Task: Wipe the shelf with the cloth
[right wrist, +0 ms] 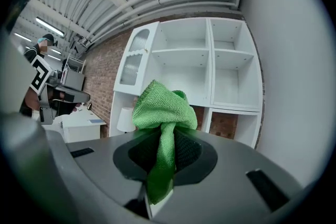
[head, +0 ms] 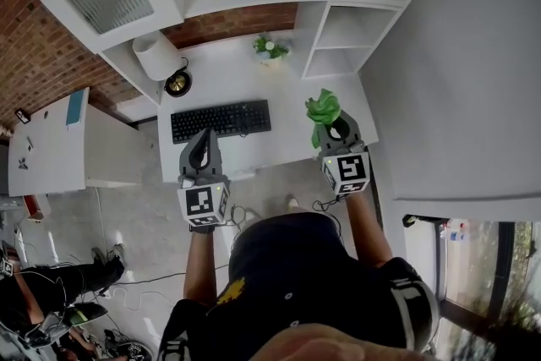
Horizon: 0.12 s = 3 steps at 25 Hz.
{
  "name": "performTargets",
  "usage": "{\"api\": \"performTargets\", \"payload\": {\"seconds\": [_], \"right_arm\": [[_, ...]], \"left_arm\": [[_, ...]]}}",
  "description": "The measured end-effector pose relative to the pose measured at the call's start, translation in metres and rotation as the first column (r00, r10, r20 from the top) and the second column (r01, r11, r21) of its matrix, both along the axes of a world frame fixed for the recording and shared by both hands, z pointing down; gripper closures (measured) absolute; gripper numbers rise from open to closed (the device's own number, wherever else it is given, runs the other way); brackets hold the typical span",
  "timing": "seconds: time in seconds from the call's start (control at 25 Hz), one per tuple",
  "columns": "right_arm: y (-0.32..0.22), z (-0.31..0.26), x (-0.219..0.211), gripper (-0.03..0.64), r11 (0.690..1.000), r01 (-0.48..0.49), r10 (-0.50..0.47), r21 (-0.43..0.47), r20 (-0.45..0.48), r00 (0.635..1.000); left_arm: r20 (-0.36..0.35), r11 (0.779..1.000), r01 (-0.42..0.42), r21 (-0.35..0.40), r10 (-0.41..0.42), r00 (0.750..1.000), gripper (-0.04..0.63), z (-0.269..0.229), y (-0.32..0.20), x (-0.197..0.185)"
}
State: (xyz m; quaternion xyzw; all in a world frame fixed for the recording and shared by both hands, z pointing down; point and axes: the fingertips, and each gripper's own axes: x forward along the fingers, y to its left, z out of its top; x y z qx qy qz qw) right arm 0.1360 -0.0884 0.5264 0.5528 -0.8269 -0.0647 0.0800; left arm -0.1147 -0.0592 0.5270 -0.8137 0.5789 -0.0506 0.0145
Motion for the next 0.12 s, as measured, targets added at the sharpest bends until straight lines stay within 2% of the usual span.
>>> {"api": "performTargets", "payload": {"seconds": [0.12], "right_arm": [[0.009, 0.018, -0.003, 0.575, 0.999, -0.01, 0.01, -0.041, -0.011, 1.0]], "left_arm": [[0.01, 0.998, -0.053, -0.044, 0.053, 0.999, 0.577, 0.013, 0.009, 0.009]]}}
